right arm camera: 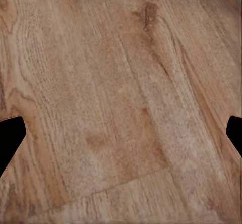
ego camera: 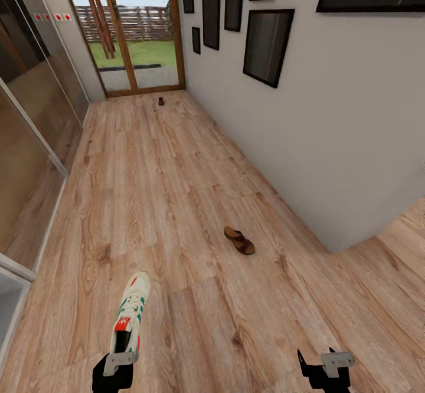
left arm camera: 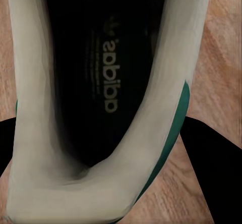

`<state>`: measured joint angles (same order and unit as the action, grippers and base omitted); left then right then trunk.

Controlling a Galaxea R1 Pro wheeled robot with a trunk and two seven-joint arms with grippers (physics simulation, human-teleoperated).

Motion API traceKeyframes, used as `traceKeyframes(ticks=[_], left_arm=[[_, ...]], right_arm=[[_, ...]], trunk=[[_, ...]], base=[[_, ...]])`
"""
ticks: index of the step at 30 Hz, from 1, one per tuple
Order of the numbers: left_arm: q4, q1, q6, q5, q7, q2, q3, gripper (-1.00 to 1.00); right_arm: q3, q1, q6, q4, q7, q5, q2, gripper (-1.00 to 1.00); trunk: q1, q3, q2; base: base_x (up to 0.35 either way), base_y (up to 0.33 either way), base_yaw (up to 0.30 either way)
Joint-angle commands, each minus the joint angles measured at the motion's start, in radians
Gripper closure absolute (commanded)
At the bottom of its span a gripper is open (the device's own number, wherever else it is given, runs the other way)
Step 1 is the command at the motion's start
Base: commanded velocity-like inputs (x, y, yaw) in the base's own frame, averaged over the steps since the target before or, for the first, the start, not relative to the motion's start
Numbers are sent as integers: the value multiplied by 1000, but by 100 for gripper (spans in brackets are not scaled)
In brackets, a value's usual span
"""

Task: Pick up the two gym shoes and the two sandals from the corridor floor and place them onto the hallstand (shoe rack) in the corridor, making sure they are on the rack and not on the floor. Arrange them so the two gym shoes are next to each other and the two sandals are next to each other.

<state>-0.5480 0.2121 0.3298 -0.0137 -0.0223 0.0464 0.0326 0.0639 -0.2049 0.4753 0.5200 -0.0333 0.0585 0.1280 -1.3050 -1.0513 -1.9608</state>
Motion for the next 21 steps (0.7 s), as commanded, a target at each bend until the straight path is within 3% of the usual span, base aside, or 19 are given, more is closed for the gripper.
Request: traceKeyframes(ticks=[1, 21], left_arm=[[0, 0, 3, -2, -2, 0, 0, 100], [8, 0, 4, -3, -1, -2, -2, 100]], right_arm=[[5, -1, 3, -2, -3, 6, -1, -100], [5, -1, 3, -34, -3, -11, -2, -100]], trunk=[[0, 0, 0], [0, 18, 0]], base=[[0, 0, -219], [0, 0, -249]])
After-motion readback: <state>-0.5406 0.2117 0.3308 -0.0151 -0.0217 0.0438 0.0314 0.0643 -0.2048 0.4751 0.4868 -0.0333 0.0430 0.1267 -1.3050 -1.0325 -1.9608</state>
